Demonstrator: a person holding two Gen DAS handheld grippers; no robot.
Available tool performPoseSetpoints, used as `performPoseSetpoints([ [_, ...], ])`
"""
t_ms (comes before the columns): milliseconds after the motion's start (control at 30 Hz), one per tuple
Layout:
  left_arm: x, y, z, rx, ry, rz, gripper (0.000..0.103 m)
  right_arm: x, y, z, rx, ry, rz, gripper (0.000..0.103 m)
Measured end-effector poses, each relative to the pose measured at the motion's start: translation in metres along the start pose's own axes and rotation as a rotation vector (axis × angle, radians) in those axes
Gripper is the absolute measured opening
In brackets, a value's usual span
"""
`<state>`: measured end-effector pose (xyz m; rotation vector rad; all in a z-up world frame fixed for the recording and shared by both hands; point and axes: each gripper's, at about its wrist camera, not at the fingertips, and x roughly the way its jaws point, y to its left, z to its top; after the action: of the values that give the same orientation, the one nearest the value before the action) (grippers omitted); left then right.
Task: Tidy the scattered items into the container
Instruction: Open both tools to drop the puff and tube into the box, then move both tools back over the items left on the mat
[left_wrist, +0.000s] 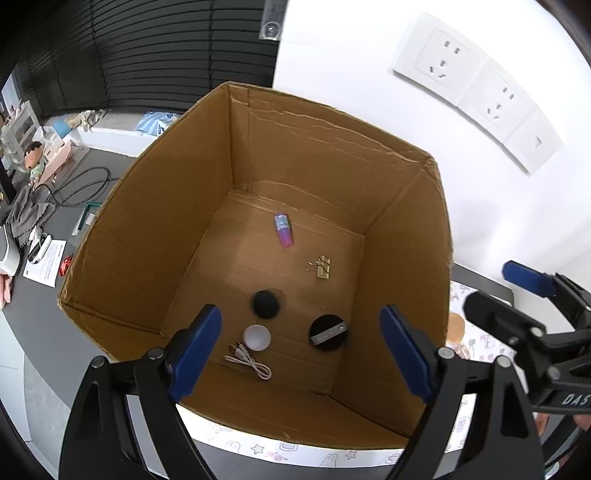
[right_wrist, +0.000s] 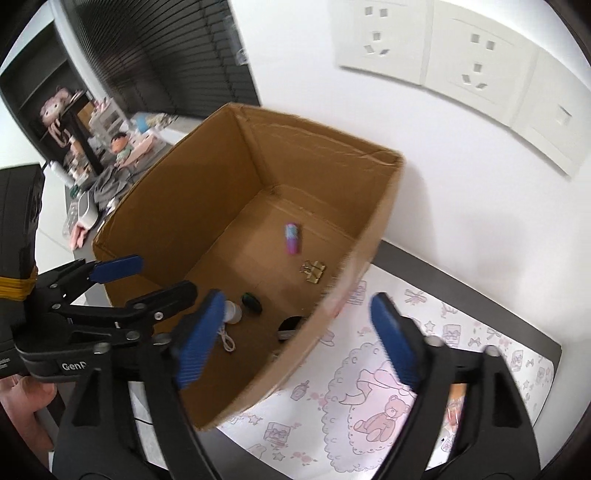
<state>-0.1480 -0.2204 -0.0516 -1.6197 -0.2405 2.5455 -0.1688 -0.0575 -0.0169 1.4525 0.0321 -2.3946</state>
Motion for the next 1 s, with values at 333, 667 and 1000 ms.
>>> performPoseSetpoints([
  [333,-0.006,-0.053,-0.005,0.079,-0.008,-0.009,0.094,-0.019,-0.051,-0.028,0.088,0.006,-0.039,0.103],
  [667,-0.007,-0.129,-0.017,0.180,-0.011,-0.017,0.094,-0.049,-0.098,-0.058,0.139,-0.021,-0.090,0.103],
  [1000,0.010,-0.203,-0.047,0.270,0.032,-0.052,0.094,-0.075,-0.164,-0.099,0.241,-0.020,-0.136,0.103],
])
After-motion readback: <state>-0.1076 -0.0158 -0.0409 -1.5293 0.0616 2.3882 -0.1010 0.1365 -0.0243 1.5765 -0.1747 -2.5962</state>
